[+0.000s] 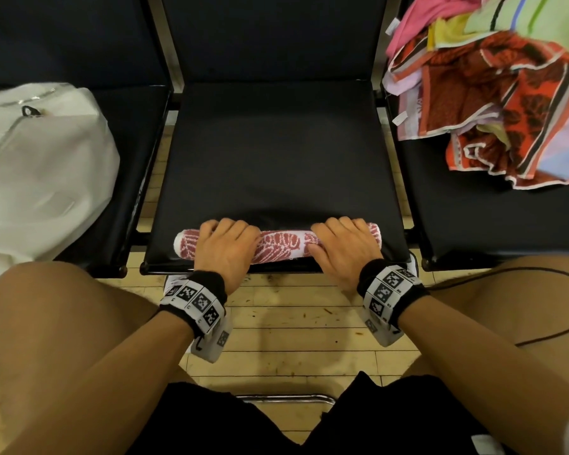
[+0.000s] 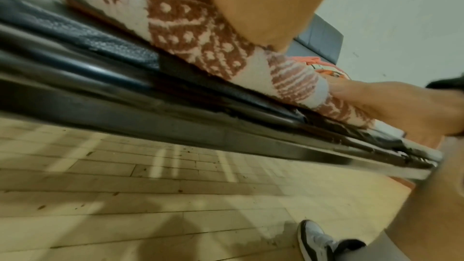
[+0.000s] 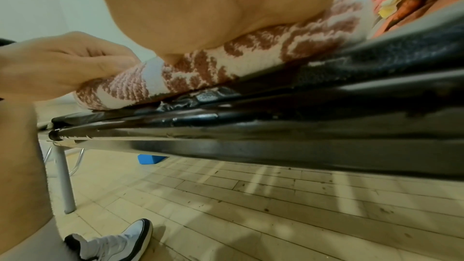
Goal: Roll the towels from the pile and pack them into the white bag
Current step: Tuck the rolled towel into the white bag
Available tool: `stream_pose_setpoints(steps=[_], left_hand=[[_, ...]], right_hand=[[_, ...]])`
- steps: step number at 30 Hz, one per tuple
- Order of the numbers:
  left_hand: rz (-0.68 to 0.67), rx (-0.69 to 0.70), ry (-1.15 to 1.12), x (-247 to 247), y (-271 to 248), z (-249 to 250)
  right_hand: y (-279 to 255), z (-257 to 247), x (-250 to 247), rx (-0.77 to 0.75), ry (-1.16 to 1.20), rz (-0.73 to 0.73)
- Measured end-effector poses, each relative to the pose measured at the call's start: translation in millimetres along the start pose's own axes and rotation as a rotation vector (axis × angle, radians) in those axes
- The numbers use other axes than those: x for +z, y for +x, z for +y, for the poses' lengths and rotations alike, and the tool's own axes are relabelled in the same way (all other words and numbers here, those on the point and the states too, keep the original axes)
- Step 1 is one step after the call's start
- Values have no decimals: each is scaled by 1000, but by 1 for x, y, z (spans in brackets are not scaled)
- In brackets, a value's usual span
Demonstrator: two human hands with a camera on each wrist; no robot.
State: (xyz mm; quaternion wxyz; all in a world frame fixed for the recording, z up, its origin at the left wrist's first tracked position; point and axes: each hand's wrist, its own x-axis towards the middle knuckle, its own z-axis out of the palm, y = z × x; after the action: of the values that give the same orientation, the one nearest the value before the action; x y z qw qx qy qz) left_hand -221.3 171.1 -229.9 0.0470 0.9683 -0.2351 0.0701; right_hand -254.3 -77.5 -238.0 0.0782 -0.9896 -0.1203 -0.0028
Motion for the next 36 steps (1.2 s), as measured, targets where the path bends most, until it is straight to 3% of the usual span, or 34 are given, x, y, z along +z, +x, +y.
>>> stream_pose_setpoints(steps=[10,23,36], left_hand=[[-302,-43,4,10,-9,-11],[-305,-103,52,-24,-2,-22],[-82,-277,24,-131,11,-106]], right_hand=[[-11,2,7,51,-125,-20],[-4,-5,-17,-32,-115,-56],[99,-71,-120,-294,-238,270]])
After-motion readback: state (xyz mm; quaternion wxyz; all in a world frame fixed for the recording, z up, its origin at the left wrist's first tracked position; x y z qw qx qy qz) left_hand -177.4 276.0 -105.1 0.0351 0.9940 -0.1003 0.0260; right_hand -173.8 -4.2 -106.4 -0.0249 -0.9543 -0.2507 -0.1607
